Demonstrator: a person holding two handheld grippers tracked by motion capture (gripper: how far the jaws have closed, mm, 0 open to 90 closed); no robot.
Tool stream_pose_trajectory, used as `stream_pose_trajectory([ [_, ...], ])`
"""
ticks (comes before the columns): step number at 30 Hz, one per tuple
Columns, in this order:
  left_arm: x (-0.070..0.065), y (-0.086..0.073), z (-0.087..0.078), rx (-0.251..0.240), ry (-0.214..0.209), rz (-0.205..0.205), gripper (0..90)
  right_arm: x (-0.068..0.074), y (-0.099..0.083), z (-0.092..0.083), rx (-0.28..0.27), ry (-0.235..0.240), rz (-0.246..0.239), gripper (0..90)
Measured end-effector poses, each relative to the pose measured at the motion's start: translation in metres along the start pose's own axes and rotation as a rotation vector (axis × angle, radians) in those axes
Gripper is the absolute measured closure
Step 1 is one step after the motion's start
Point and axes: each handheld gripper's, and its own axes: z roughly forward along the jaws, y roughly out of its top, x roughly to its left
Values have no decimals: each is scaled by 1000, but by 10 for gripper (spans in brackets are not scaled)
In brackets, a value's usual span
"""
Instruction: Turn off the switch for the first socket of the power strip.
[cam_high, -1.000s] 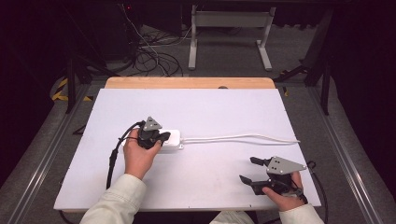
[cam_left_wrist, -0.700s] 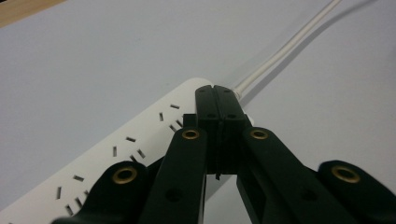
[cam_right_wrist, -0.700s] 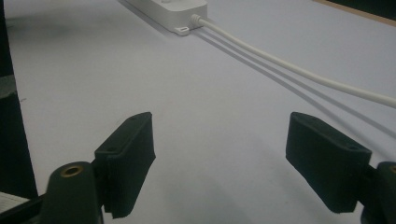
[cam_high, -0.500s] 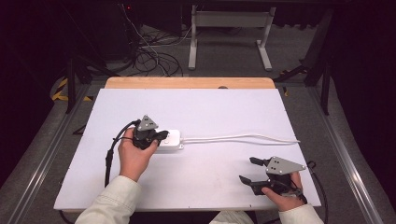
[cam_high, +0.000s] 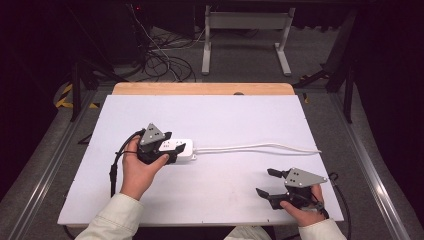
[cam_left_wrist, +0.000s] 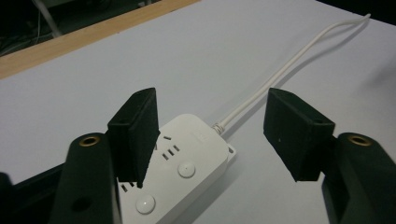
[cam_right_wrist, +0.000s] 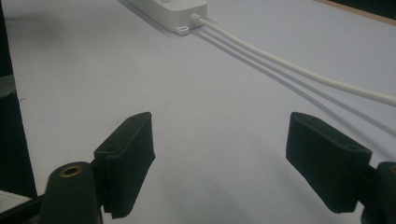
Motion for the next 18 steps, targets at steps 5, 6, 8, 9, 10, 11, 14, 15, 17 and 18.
stream_pose_trajectory([
  [5, -4, 3, -13, -27, -15, 7, 315, 1, 0, 0, 1, -2, 0, 237],
  [6, -4, 4, -15, -29, -22, 10, 311, 1, 0, 0, 1, -2, 0, 237],
  [8, -5, 4, -19, -35, -25, 15, 299, 0, 0, 0, -1, -1, 1, 237],
  [9, -5, 5, -20, -35, -28, 18, 296, 0, 0, 0, -1, 0, 2, 237],
  [10, -5, 5, -22, -36, -29, 15, 291, 0, 0, 0, -2, -1, 2, 237],
  [11, -5, 5, -24, -39, -34, 13, 282, 0, 0, 0, -1, -1, 3, 237],
  [14, -6, 6, -30, -67, -48, -3, 262, 0, 0, 0, -3, -1, 6, 236],
  [15, -6, 7, -33, -73, -54, -2, 253, 0, 0, 0, -3, -1, 4, 236],
  [17, -8, 6, -37, -96, -67, -5, 232, 0, 0, -1, -4, -2, 4, 235],
  [18, -9, 6, -39, -105, -74, 2, 227, 0, 0, -1, -5, -2, 4, 234],
])
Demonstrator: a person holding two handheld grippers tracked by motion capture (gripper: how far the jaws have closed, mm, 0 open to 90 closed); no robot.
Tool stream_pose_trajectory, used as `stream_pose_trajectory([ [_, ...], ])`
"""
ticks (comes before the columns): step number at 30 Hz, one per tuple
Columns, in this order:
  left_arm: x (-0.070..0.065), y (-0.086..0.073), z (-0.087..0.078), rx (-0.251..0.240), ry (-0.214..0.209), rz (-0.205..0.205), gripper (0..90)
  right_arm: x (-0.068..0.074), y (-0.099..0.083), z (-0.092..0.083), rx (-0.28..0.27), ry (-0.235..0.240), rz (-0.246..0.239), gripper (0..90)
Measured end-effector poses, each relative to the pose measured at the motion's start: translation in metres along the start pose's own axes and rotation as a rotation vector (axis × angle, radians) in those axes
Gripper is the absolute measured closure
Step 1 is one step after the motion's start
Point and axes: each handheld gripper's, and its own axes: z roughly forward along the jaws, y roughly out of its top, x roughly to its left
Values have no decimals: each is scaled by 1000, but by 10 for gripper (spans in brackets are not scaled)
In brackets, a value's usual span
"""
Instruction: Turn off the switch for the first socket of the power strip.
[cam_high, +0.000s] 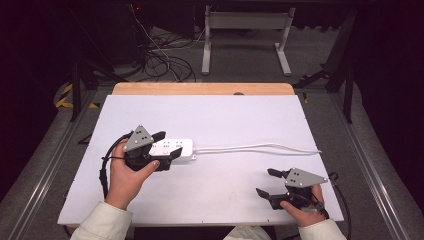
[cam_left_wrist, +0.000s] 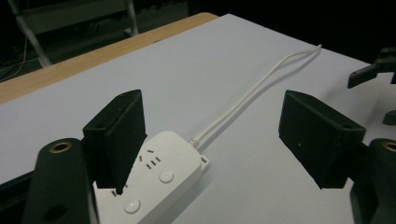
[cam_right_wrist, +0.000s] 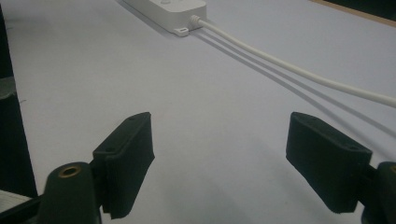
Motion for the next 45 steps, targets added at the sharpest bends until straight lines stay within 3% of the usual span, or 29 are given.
stream_pose_trajectory([
  [3, -5, -2, -7, -22, -26, 12, 219, 0, 0, 0, 1, -2, 2, 233],
  [4, -6, -2, -9, -27, -29, 36, 213, 0, 0, 0, 2, -2, 4, 232],
  [7, -10, -7, -17, -41, -38, 58, 199, 0, 0, 0, 2, 0, 2, 232],
  [14, -11, -21, -31, -79, -73, 72, 152, 1, 0, 0, 3, 1, 2, 227],
  [19, -6, -39, -39, -83, -55, 81, 140, 1, 0, 0, 5, 2, 0, 217],
  [26, 2, -74, -45, -53, -29, 36, 129, 1, 0, 0, 2, 4, -7, 185],
  [29, 5, -88, -46, -37, -4, 25, 128, 1, 0, 0, -1, 5, -4, 182],
  [33, 7, -102, -51, -28, 61, 58, 128, 2, 0, 0, 0, 3, -3, 179],
  [37, 12, -112, -54, -28, 50, 45, 109, 2, 0, 0, -3, 4, -3, 177],
  [43, 16, -127, -56, -37, 41, -10, 106, 2, 0, 0, -3, 5, -3, 174],
  [45, 17, -130, -57, -38, 50, -9, 107, 2, 0, 0, -4, 6, -4, 173],
])
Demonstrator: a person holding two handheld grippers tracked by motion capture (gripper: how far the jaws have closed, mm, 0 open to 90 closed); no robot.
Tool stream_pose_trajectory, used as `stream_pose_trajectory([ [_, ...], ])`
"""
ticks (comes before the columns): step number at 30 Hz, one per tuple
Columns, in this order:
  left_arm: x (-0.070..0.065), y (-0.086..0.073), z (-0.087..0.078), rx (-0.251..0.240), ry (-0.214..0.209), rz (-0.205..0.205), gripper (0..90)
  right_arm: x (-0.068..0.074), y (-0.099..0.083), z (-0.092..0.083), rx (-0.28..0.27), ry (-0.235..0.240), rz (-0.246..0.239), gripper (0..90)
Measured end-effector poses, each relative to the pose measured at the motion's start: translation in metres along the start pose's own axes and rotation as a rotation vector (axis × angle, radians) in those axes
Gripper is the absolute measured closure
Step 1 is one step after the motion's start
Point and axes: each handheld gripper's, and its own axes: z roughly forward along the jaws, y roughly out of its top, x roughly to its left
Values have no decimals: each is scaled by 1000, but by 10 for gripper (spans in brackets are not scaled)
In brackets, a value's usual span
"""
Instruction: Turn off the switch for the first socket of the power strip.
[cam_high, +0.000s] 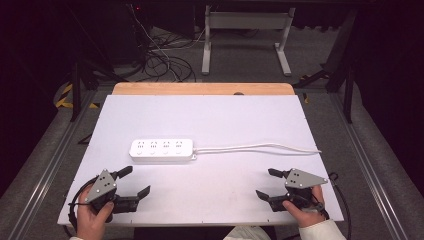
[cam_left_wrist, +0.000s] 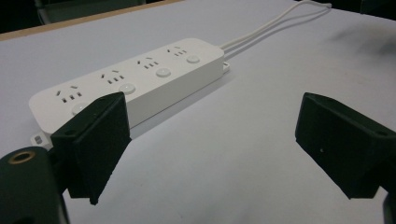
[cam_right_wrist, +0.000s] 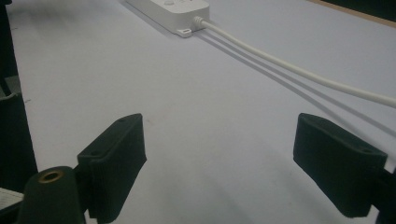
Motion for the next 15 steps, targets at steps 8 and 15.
stream_pose_trajectory([
  [8, 2, -14, -6, 32, 17, 18, 107, 0, 0, 0, 3, 2, -3, 170],
  [15, 3, -18, -7, 120, 34, -77, 107, 0, -1, 1, 20, -4, 4, 169],
])
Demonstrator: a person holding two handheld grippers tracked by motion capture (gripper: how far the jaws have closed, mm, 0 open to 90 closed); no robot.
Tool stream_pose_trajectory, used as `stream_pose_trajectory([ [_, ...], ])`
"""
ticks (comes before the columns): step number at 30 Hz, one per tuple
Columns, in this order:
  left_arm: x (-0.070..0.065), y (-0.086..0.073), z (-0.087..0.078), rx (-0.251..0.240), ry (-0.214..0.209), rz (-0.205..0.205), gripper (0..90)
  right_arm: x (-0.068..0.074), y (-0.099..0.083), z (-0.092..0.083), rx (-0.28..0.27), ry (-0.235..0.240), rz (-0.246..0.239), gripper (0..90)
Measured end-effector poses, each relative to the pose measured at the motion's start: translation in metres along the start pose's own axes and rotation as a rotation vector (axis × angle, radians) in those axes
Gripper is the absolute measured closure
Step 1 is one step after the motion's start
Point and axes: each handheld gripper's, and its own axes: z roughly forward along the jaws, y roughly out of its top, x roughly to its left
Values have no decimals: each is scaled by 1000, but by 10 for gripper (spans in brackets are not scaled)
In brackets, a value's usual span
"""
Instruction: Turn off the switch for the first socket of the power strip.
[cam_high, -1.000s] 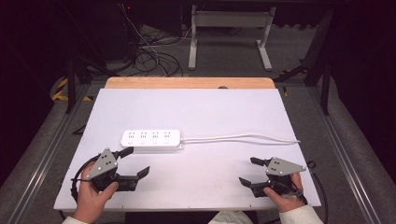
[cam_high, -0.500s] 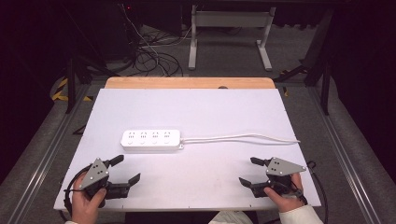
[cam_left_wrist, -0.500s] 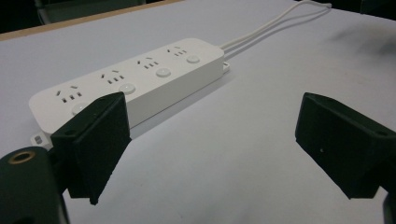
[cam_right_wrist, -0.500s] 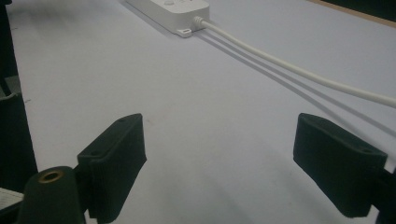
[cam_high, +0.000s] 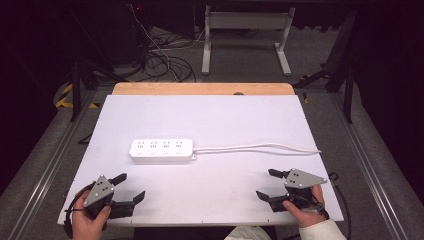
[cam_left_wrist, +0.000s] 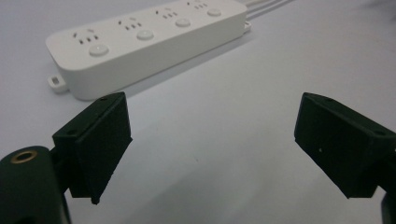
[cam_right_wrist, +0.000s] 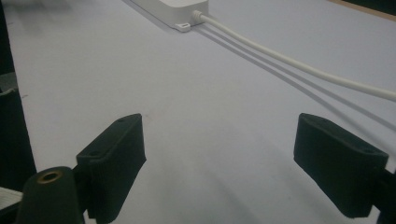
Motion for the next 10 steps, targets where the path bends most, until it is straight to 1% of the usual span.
stream_pose_trajectory([
  [2, 0, 1, 0, 28, -8, -20, 100, 0, 0, 0, 3, 0, 4, 169],
  [3, 0, 1, 1, 34, -9, -18, 98, 0, 0, 0, 4, -2, 5, 170],
  [6, -1, 2, 3, 26, -1, -1, 98, -1, 0, 0, 4, -2, 6, 169],
  [10, 0, 1, 3, 6, 15, 38, 98, -1, 0, 1, 6, 1, 7, 169],
])
